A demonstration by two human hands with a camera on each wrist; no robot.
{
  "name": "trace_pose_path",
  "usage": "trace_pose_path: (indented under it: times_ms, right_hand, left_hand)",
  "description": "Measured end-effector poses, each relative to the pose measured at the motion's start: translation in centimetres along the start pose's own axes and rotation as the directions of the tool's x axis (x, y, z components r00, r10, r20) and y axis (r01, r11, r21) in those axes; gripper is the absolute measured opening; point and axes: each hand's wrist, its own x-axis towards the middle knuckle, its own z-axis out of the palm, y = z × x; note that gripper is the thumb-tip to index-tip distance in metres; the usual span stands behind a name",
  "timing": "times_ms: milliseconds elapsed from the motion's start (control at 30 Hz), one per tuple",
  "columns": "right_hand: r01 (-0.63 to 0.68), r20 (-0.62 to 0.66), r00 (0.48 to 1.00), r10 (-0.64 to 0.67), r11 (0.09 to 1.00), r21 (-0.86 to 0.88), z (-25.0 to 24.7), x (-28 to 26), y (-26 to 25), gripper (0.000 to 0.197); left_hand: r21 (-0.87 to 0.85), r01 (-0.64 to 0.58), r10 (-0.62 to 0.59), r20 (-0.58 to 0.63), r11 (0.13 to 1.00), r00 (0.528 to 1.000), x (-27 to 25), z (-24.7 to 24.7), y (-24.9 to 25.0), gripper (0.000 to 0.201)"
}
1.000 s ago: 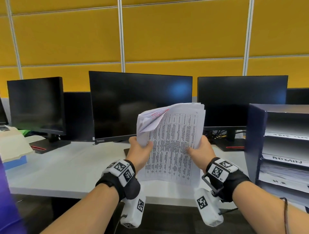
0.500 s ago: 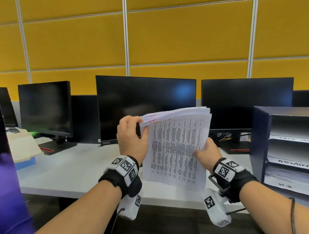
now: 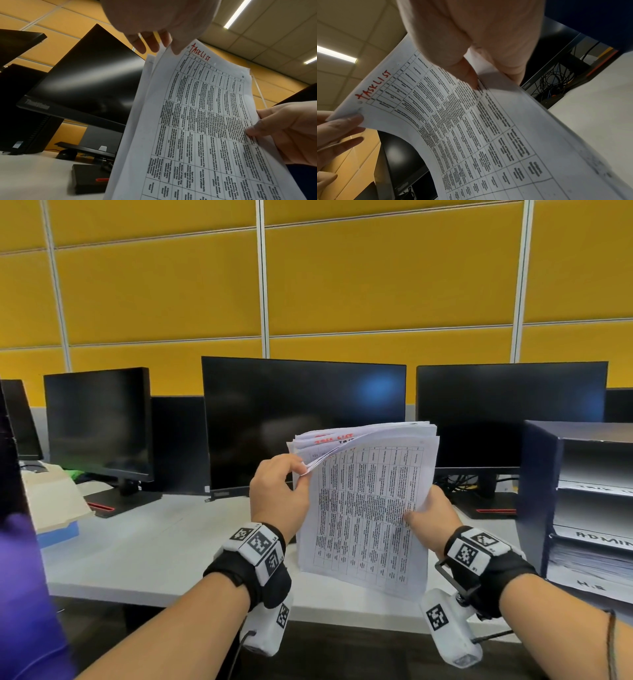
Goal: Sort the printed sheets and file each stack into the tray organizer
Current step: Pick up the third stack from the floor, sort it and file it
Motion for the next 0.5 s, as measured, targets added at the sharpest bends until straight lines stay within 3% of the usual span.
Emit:
trace_pose_path:
  times_ms: [167,300,400,500]
  right_hand:
    - [-0.007,0.008,1.000,0.007,1.000,0.000,0.0,0.1,0.0,0.046]
    - [0.004,0.017,1.000,-0.004,1.000,0.012,-0.1,-0.1,-0.2,0.045]
    - [0.035,0.027,0.999,-0.035,0.999,0.019,-0.2,-0.5,-0.6,0.043]
    - [0.094,0.039,0.995,-0.096,0.995,0.046,-0.5,-1.1,-1.1,0.039]
  left_hand:
    - [-0.118,0.208,-0.192,0.135,0.971,0.972,0.1,-0.2,0.5,0.035]
    - [-0.107,0.293,-0.260,0.244,0.950,0.934,0.5,0.2,-0.3,0.013]
    - [-0.225,0.440,-0.345,0.362,0.869,0.866,0.7,0.3,-0.8,0.008]
    - [-0.279,0.485,-0.330,0.455,0.829,0.827,0.6,0.3,-1.1,0.008]
